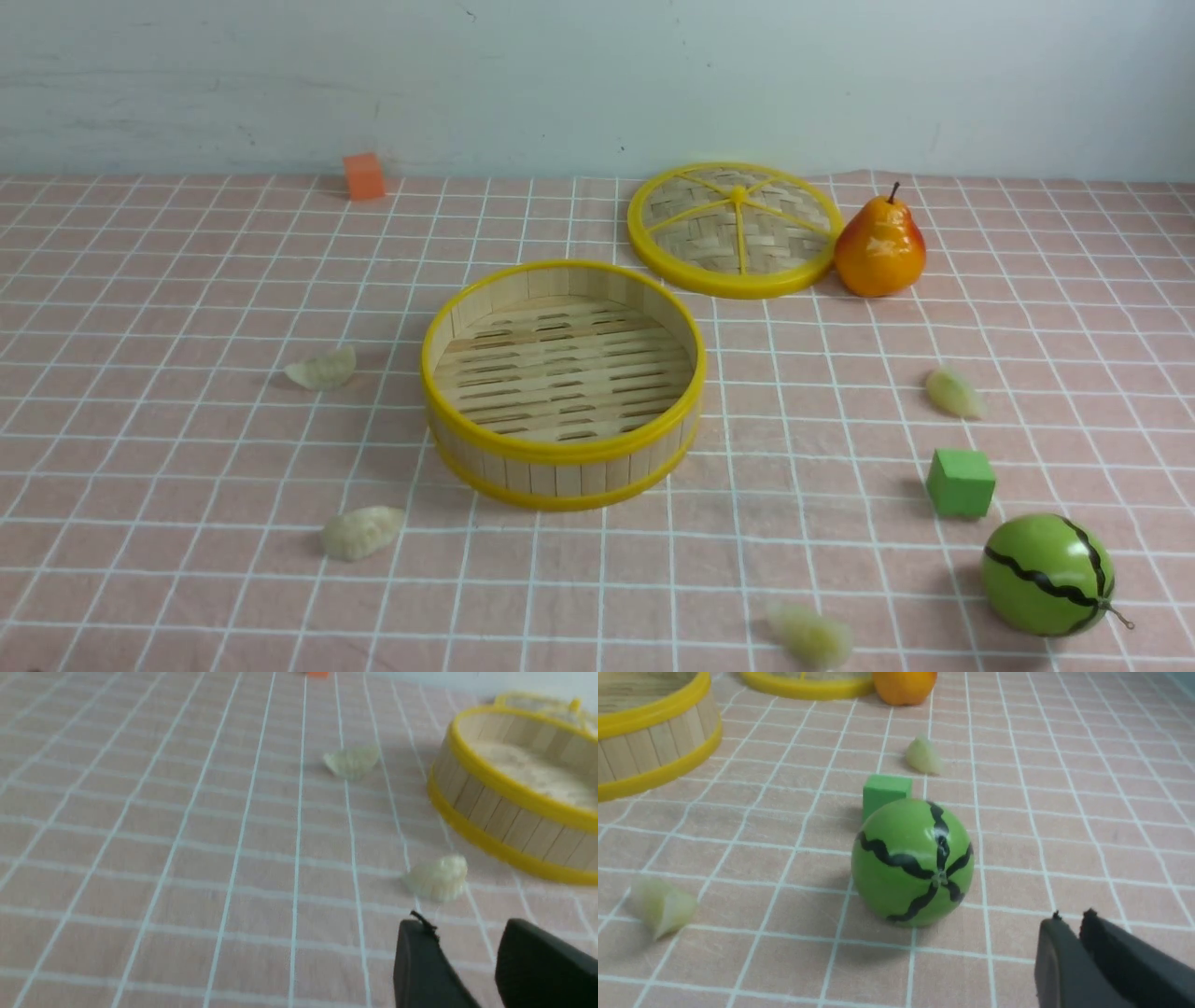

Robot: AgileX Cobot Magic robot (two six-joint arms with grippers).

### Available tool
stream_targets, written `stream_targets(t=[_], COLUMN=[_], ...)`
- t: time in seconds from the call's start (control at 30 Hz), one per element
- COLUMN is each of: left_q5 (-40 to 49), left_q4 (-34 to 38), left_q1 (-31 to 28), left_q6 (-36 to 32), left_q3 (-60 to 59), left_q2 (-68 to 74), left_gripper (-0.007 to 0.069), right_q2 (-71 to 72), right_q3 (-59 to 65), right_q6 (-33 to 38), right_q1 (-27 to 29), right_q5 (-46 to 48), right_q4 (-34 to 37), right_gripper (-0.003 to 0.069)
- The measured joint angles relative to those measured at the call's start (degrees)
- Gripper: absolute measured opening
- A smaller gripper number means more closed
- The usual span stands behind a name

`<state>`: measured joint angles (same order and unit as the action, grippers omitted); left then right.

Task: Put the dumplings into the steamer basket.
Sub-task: Use the left arm to grab a dumpling

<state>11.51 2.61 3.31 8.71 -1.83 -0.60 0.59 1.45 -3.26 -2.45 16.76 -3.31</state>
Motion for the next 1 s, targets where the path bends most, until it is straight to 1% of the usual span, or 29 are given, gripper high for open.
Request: stream_targets(t=[0.07,0.1,0.13,0.2,0.27,0.33,0.4,0.43,0.47,0.5,0.53,0.57,0.63,0.67,0.7,0.73,0.77,0.87,0.9,0.93,1.0], left_q5=[-8.80,-11.12,-15.54,-21.63,-26.26,-31.86,-36.10,-37.66,-40.20,-43.73,-44.65,-44.38,-40.72,-40.21,-34.63,-33.93,-28.40,-20.85,-20.48,-18.33,-17.58], left_q4=[0.00,0.06,0.06,0.06,0.06,0.13,0.19,0.20,0.46,0.82,0.84,0.73,-0.26,-0.41,-2.15,-2.61,-4.41,-7.36,-7.47,-8.12,-8.43], left_q1=[0.00,0.00,0.00,0.00,0.00,0.00,0.00,0.00,0.00,0.00,0.00,0.00,0.00,0.00,0.00,0.00,0.00,0.00,0.00,0.00,0.00], left_q6=[0.05,0.05,0.05,0.12,0.12,0.36,2.60,3.42,5.95,10.65,13.60,16.34,20.21,20.21,21.02,21.02,19.79,15.40,15.40,13.55,13.11], left_q3=[0.00,0.00,0.00,0.00,0.00,0.00,0.00,0.00,0.00,0.07,0.65,1.67,6.64,7.31,14.22,15.01,20.56,30.03,30.03,33.41,34.86], left_q2=[0.00,0.00,0.00,0.00,0.00,0.00,0.00,0.00,0.00,0.00,0.00,0.00,0.64,0.82,3.79,4.26,8.50,17.66,18.34,24.12,29.40], left_gripper=[0.0238,0.0238,0.0238,0.0238,0.0238,0.0238,0.0238,0.0238,0.0238,0.0238,0.0237,0.0234,0.0209,0.0204,0.0156,0.0150,0.0094,-0.0001,-0.0006,-0.0014,-0.0014], right_q2=[0.00,0.00,0.00,0.00,0.00,0.00,0.00,0.00,0.00,0.00,-0.07,-0.31,-2.04,-2.33,-5.42,-5.85,-9.54,-17.14,-18.33,-23.27,-27.15], right_q3=[0.04,0.04,0.04,0.04,0.04,0.04,0.04,0.04,0.04,0.04,0.04,-0.31,-2.44,-2.44,-6.34,-6.34,-9.88,-15.80,-16.56,-19.36,-21.17], right_q6=[0.00,0.00,0.07,-0.01,-1.03,-4.67,-6.96,-7.18,-7.66,-8.54,-9.57,-10.62,-11.85,-11.85,-12.00,-12.00,-12.00,-12.00,-12.00,-12.00,-12.00], right_q1=[0.00,0.00,0.00,0.00,0.00,0.00,0.00,0.00,0.00,0.00,0.00,0.00,0.00,0.00,0.00,0.00,0.00,0.00,0.00,0.00,0.00], right_q5=[-6.63,-8.89,-13.60,-20.99,-27.85,-37.91,-44.26,-45.19,-46.78,-47.80,-48.18,-48.11,-46.65,-46.65,-43.58,-43.58,-40.41,-34.06,-33.64,-29.53,-27.04], right_q4=[-0.27,-0.27,-0.27,-0.27,-0.07,0.15,0.15,0.15,0.09,-0.04,-0.04,-0.04,-0.29,-0.37,-2.01,-2.25,-4.32,-6.96,-7.22,-7.81,-7.96], right_gripper=[0.0076,0.0077,0.0080,0.0082,0.0085,0.0087,0.0090,0.0091,0.0092,0.0095,0.0095,0.0095,0.0095,0.0095,0.0095,0.0095,0.0095,0.0095,0.0095,0.0095,0.0095])
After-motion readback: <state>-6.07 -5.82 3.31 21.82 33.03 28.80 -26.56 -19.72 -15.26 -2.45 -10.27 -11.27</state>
